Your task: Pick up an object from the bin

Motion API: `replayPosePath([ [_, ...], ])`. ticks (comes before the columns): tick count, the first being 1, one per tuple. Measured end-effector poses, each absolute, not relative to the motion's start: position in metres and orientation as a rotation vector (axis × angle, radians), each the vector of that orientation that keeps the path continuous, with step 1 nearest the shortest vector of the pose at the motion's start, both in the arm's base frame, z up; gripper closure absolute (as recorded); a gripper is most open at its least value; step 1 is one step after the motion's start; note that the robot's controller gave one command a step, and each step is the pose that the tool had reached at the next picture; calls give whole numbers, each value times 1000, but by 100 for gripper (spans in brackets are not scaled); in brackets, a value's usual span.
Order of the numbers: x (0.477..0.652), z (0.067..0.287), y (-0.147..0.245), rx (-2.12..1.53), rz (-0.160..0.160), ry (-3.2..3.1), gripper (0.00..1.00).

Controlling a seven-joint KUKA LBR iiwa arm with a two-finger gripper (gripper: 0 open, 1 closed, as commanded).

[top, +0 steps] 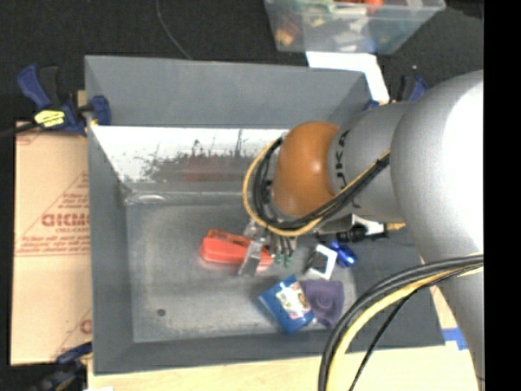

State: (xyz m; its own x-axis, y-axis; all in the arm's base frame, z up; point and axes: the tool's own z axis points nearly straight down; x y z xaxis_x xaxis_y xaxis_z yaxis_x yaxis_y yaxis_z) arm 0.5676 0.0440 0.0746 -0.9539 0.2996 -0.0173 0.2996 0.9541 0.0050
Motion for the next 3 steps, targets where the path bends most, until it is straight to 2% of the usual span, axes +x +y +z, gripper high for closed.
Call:
replayPosePath([
  [1,568,78,44,473,4,3085,100],
  [2,564,105,43,474,0,3099,100],
  [3,567,142,43,470,4,3089,100],
])
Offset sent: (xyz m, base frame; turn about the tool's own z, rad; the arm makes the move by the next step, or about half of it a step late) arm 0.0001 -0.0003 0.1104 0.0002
